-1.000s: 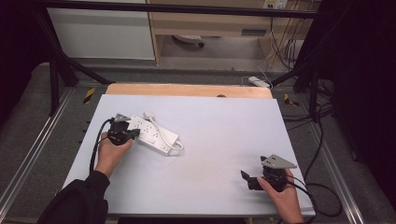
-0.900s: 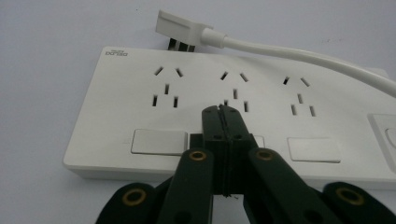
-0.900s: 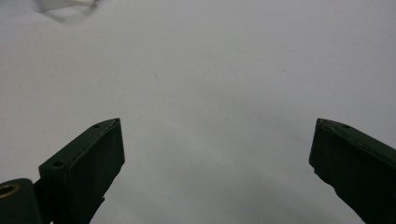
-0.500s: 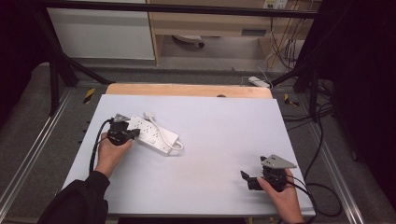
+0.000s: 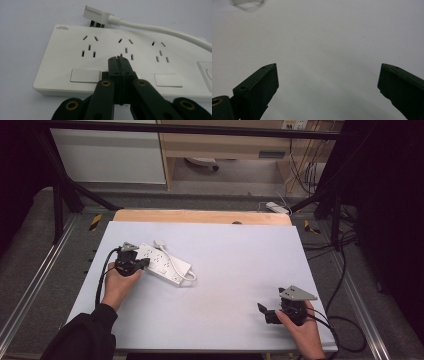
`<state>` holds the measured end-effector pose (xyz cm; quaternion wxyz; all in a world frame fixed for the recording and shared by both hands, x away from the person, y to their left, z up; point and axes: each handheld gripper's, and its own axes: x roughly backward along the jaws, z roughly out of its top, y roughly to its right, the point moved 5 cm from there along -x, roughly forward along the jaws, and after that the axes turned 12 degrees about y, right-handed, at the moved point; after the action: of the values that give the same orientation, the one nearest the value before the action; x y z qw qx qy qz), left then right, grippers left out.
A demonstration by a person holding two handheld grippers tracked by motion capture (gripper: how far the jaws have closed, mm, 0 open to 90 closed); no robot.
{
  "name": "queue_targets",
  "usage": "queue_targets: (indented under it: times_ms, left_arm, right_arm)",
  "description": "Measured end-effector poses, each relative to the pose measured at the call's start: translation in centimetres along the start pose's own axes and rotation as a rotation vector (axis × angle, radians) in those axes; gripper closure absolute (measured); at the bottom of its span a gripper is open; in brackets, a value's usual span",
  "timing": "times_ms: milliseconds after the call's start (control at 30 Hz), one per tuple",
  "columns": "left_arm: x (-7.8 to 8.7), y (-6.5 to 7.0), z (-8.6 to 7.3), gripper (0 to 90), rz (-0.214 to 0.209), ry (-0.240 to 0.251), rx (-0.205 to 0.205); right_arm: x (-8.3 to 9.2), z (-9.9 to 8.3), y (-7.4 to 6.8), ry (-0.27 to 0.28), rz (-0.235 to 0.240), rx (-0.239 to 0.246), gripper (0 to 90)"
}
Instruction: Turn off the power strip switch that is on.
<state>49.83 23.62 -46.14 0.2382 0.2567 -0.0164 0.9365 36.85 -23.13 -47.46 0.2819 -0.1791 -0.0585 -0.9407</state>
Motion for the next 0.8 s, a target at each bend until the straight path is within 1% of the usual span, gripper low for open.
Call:
queue_targets:
  times_ms: [33,133,500,667,800]
  left_arm:
    - [-0.04,-0.02,-0.08,90.0,0.002,-0.003,-0.005]
    - [-0.01,-0.06,-0.12,90.0,0.0,0.0,0.007]
    - [-0.02,-0.04,-0.13,90.0,0.001,0.003,0.007]
    - [-0.01,0.05,-0.22,90.0,0.01,0.015,-0.013]
    - [-0.01,0.15,-0.23,90.0,0.017,0.017,-0.018]
  right_arm:
    - [-0.01,0.01,0.01,0.001,0.001,0.002,3.8]
    - [0.01,0.0,0.0,-0.001,0.0,0.0,3.8]
    - [-0.01,-0.01,-0.05,-0.002,0.001,-0.003,3.8]
    - [0.01,-0.01,-0.03,-0.002,0.001,0.0,3.8]
    - [0.0,0.0,-0.01,-0.001,0.0,0.002,3.8]
